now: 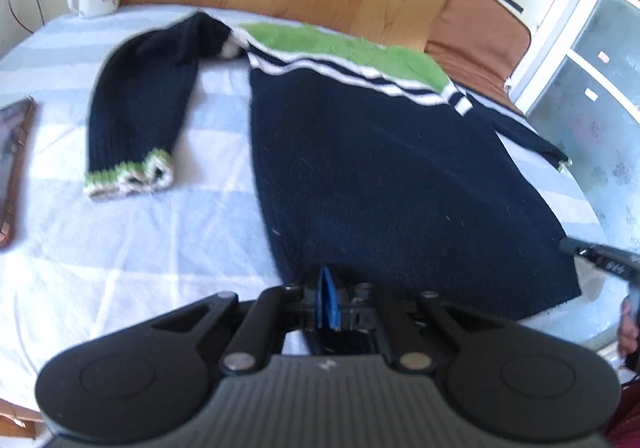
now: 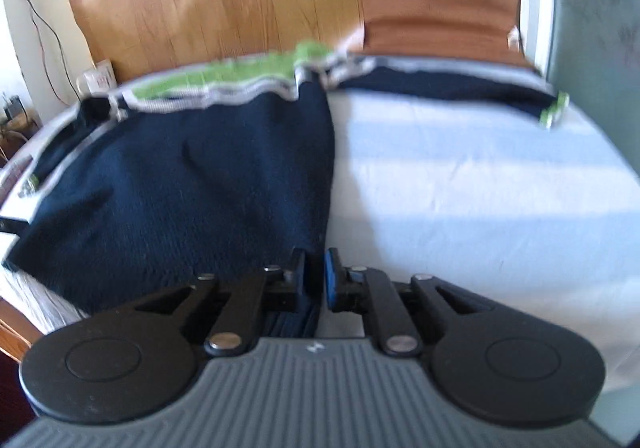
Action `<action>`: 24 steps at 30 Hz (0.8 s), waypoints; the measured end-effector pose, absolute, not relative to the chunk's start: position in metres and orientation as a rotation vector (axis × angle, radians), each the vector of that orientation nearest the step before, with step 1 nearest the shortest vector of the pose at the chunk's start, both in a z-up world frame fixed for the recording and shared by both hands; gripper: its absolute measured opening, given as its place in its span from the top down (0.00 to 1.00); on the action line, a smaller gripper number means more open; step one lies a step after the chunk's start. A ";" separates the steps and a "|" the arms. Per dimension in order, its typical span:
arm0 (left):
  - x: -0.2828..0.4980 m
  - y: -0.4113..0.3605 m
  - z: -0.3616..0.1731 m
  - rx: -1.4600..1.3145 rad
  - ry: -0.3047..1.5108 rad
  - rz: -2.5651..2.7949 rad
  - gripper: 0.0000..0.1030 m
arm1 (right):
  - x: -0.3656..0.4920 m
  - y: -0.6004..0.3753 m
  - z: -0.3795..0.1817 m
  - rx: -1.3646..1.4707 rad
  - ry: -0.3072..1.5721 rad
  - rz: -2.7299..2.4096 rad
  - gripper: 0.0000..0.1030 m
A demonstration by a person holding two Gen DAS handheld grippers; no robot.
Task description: Fold small clothes
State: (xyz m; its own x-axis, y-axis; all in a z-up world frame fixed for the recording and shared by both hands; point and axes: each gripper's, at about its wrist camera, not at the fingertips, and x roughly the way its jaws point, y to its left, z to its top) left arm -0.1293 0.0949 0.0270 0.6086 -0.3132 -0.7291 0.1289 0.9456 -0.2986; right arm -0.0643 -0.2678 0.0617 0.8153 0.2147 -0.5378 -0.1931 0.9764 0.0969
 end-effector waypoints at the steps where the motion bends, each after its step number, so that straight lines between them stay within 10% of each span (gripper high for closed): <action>1: -0.130 0.100 0.030 -0.225 0.865 -0.240 0.94 | -0.062 -0.271 0.069 0.052 0.553 0.219 0.71; 12: -0.126 0.168 0.028 -0.405 0.737 -0.094 0.83 | -0.003 -0.138 0.107 -0.099 0.529 0.679 0.67; 24: -0.192 0.249 0.033 -0.459 0.573 -0.029 0.83 | 0.005 0.118 0.066 -0.611 0.631 1.140 0.40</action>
